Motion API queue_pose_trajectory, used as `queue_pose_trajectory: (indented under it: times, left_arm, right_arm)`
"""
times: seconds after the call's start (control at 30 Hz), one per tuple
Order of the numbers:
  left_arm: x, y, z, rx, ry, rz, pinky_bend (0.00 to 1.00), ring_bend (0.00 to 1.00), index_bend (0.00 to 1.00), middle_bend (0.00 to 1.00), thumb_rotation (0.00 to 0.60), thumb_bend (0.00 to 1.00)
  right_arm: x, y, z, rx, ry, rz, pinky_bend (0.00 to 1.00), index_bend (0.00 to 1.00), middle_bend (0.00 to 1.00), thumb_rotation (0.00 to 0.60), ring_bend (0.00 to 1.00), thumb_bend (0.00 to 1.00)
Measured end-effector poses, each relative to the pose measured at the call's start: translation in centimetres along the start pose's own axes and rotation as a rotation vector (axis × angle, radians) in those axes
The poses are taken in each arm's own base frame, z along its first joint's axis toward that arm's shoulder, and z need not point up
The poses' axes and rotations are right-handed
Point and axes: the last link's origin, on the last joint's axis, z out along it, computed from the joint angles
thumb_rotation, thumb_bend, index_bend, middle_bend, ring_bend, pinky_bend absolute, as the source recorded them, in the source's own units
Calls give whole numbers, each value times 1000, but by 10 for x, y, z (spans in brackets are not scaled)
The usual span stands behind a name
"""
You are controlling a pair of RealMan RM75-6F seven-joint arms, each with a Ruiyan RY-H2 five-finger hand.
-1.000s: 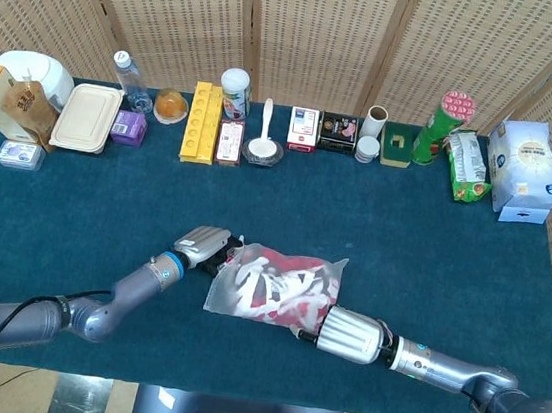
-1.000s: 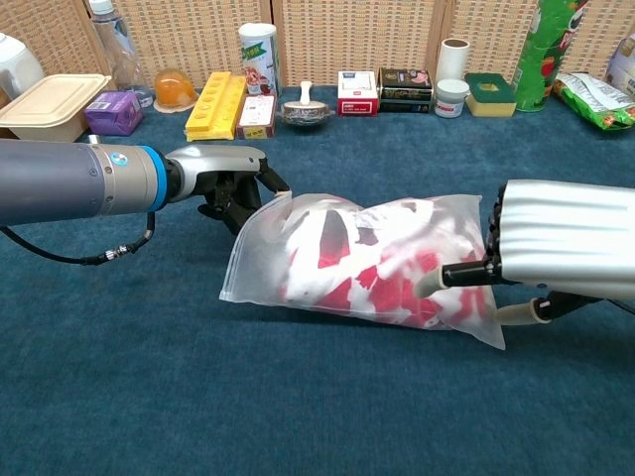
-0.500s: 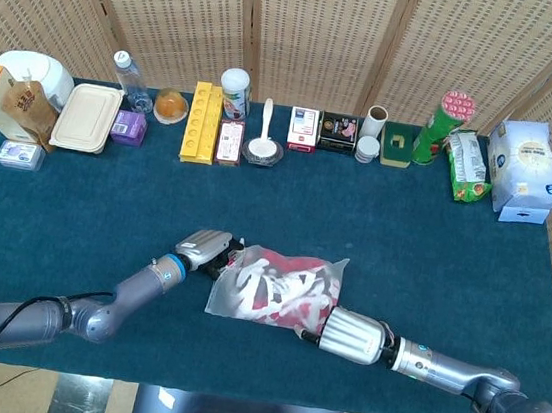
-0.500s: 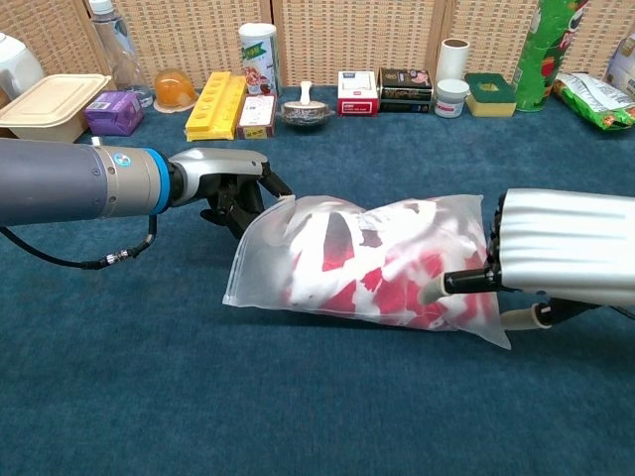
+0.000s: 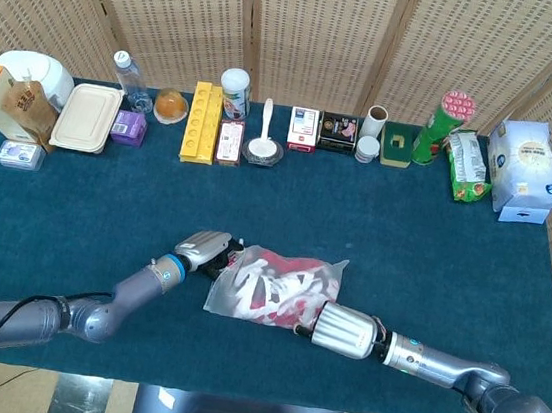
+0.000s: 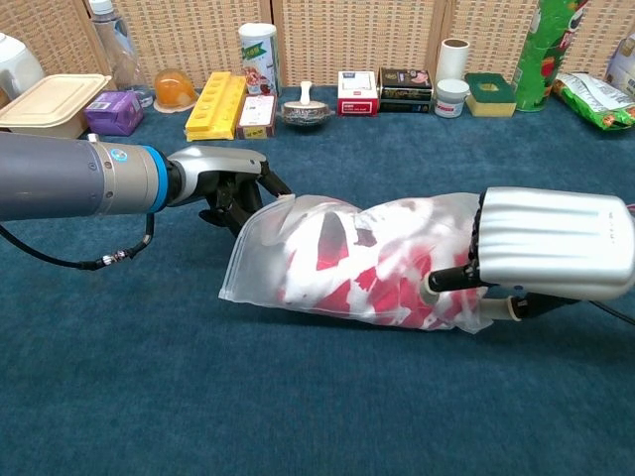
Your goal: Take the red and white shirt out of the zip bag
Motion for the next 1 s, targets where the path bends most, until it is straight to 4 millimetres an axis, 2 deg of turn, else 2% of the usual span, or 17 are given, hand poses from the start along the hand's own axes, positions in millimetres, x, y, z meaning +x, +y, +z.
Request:
queue_pose_trajectory:
  times: [0.33,0.77,1.0]
  left_arm:
    - [0,-1,1,7,-7,-12,923,973,783,1000,600,492]
    - [3,-4,0,11,3,-8,923,973,783,1000,600,494]
    - [11,-14,-4,30,22,-8,923,973,783,1000,600,494]
  right_arm:
    - [-2,-3,1,-8,-11,19,1000,496,940,600,1000,548]
    - [0,-8,2,-2,-3,50,1000,754,924,600,1000,566]
    - [2,-8,-3,-6,-9,50,1000,778,927,600,1000,596]
